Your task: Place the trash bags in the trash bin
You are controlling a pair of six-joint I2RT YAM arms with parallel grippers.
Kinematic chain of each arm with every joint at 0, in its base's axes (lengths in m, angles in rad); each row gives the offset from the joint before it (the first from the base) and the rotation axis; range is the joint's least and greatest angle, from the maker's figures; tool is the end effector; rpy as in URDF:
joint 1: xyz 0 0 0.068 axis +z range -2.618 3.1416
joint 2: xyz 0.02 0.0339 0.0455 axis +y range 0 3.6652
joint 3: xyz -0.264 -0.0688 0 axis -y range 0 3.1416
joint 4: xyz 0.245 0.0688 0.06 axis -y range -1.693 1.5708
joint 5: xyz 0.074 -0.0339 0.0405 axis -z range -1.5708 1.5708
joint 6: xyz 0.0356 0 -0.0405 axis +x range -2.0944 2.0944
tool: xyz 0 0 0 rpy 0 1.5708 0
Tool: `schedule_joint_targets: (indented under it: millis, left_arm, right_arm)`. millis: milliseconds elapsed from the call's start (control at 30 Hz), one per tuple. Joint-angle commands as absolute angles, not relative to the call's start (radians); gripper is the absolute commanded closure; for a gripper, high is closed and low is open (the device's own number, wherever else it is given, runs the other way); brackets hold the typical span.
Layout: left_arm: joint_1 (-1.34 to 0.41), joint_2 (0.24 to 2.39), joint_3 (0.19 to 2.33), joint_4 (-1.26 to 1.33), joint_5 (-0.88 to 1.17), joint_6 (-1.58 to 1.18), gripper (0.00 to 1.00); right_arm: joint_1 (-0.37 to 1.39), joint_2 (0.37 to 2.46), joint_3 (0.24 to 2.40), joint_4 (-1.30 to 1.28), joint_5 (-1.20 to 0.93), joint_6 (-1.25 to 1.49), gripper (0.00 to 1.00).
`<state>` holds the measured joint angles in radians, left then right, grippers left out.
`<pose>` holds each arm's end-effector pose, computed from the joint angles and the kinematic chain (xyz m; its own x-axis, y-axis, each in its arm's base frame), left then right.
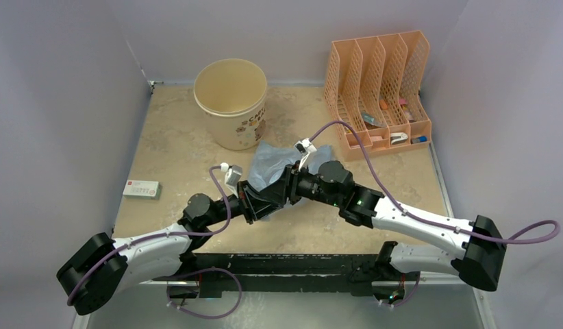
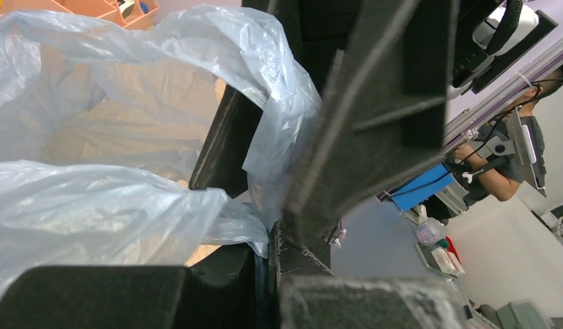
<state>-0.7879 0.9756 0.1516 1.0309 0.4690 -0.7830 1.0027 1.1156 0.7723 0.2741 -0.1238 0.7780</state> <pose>0.1197 -0.1432 0.2148 -0.5634 -0.3258 -0.7592 0.7716 0.1210 -0.6246 0.1383 0.2248 0.3171 -0.6601 0.2603 -0.7046 -0.6169 0.3473 0.7063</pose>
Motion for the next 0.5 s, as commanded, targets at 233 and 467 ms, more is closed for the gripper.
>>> schedule_joint_targets:
  millis: [233,467]
  left_arm:
    - [-0.791,0.918,0.164,1.031,0.450,-0.798,1.00]
    - [-0.790,0.899,0.181,0.990,0.480,-0.787,0.81]
  right_arm:
    - [1.005,1.048,0.770,0.299,-0.043,0.804,0.85]
    - [1.001,1.064,0.770,0.266,-0.012,0.874,1.00]
